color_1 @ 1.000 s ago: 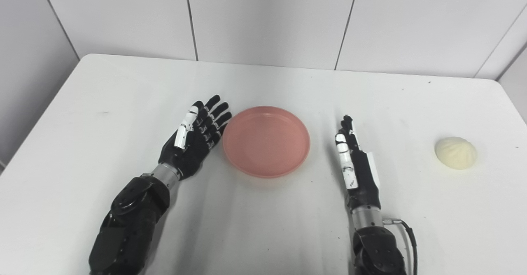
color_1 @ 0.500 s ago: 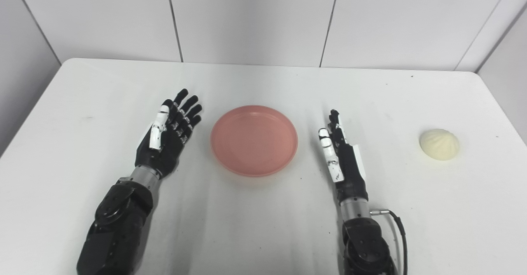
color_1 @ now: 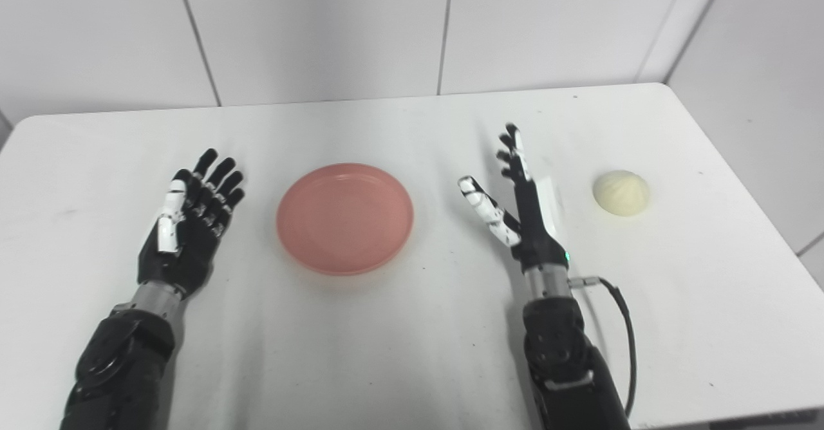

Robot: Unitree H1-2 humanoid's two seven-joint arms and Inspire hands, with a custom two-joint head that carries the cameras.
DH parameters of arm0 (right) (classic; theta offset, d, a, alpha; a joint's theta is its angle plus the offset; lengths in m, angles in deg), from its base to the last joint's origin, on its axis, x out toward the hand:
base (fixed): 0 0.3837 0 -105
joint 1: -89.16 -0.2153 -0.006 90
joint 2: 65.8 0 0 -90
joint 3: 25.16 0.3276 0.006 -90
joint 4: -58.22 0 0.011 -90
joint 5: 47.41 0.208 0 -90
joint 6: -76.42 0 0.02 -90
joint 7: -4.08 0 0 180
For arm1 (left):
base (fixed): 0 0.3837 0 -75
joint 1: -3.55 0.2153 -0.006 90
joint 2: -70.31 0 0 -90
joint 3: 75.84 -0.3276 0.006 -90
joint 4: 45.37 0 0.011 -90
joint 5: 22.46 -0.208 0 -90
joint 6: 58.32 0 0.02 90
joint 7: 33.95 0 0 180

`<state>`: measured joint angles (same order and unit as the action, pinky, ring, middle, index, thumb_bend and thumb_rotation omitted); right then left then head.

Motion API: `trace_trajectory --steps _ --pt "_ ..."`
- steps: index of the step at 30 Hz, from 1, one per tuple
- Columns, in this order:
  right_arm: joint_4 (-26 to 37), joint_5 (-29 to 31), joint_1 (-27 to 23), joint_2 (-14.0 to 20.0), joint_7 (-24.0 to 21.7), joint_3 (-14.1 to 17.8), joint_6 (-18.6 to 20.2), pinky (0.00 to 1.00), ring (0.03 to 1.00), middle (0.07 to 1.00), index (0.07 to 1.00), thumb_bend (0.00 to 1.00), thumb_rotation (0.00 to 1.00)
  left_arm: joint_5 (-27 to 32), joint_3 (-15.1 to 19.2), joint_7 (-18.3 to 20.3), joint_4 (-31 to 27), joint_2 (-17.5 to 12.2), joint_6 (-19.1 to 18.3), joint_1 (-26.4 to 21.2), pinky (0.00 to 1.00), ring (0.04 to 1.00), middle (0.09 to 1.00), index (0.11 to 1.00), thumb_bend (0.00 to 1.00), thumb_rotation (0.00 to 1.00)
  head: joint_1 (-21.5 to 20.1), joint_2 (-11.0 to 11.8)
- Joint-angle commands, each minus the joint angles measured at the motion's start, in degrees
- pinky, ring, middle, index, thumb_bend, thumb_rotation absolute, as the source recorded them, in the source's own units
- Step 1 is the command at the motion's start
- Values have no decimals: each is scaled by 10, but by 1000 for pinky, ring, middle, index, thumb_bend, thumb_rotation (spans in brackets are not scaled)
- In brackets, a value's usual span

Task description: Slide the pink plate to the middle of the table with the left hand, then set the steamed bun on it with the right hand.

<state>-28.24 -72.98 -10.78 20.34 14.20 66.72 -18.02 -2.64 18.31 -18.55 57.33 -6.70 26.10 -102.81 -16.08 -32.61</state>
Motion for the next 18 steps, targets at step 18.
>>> trace_trajectory --steps 18 --pt "110 -103 -42 116 -50 59 125 706 795 833 858 884 567 21 9 26 56 -28 -21 17 1000 958 949 950 377 1000 -87 16"
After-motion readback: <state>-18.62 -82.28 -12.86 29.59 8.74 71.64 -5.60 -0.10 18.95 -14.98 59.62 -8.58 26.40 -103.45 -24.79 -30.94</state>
